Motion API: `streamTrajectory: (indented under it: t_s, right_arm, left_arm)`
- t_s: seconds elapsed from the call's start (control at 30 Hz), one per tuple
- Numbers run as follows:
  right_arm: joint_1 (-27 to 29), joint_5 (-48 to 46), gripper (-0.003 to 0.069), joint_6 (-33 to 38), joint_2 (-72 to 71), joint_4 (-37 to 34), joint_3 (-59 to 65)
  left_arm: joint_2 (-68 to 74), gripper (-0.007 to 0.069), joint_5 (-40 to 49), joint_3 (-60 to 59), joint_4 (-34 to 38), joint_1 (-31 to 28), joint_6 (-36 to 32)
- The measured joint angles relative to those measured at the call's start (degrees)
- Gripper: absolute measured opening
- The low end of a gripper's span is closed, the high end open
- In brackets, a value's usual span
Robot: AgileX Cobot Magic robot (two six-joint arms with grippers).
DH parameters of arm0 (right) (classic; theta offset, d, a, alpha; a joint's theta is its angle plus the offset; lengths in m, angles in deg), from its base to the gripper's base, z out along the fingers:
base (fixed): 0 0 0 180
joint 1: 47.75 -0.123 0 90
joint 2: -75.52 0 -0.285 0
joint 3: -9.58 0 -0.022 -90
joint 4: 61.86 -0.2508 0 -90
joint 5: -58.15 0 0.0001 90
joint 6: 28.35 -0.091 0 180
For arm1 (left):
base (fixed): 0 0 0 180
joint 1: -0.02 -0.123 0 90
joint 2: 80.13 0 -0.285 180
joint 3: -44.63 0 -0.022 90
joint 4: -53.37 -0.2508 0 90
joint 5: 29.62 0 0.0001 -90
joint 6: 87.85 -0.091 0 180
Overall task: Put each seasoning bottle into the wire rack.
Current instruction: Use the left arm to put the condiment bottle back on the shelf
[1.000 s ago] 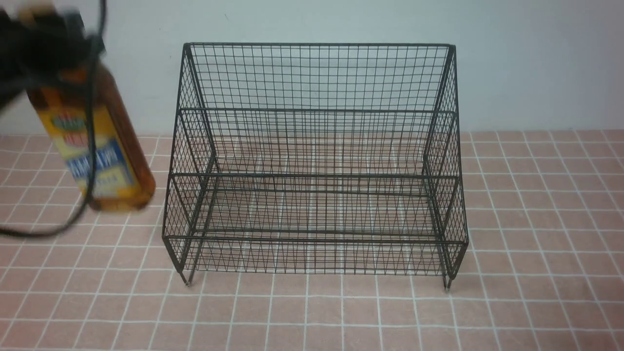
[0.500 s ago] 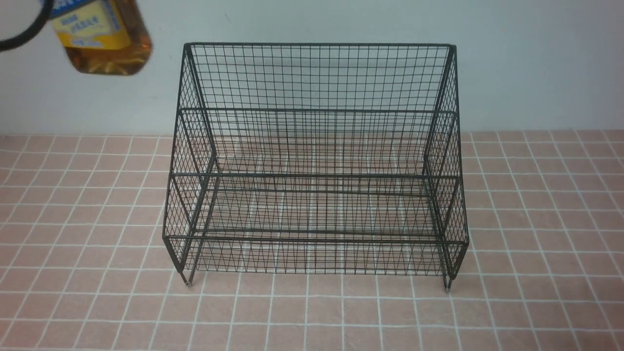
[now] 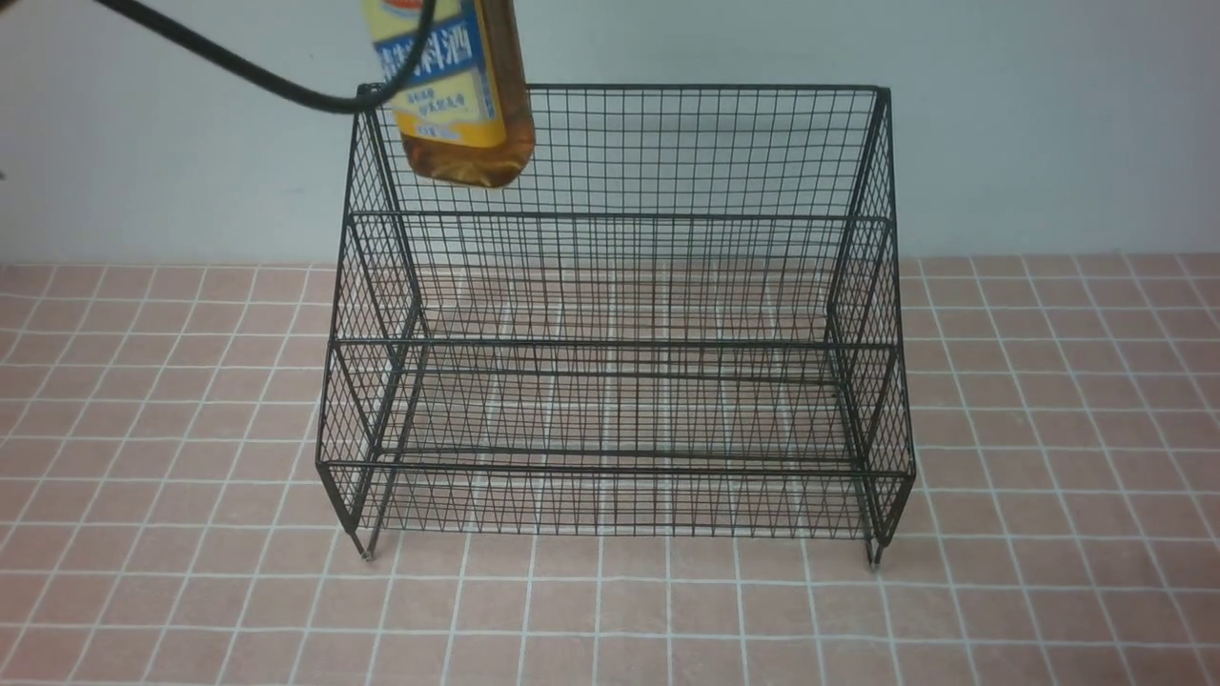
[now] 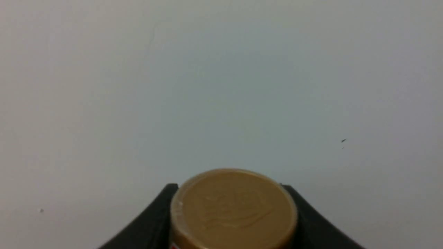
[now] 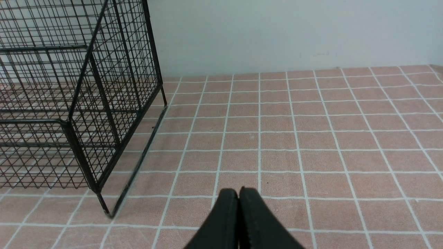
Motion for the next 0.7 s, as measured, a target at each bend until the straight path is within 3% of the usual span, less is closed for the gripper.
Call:
streamTrajectory:
  t_s: [0.2, 0.43, 0.7]
  right_arm:
    - [0.0, 0.0, -0.0012, 0.0, 0.0, 0.0, 0.0]
    - [0.0, 0.0, -0.0012, 0.0, 0.0, 0.0, 0.0]
    - [0.0, 0.0, -0.0012, 0.0, 0.0, 0.0, 0.0]
  left_arm:
    - [1.6, 0.0304, 3.2, 0.0, -0.2, -0.1, -1.1]
    - [1.9, 0.0304, 13.7, 0.1, -0.7, -0.1, -2.4]
    - [2.8, 0.0304, 21.8, 0.3, -6.5, -0.1, -2.1]
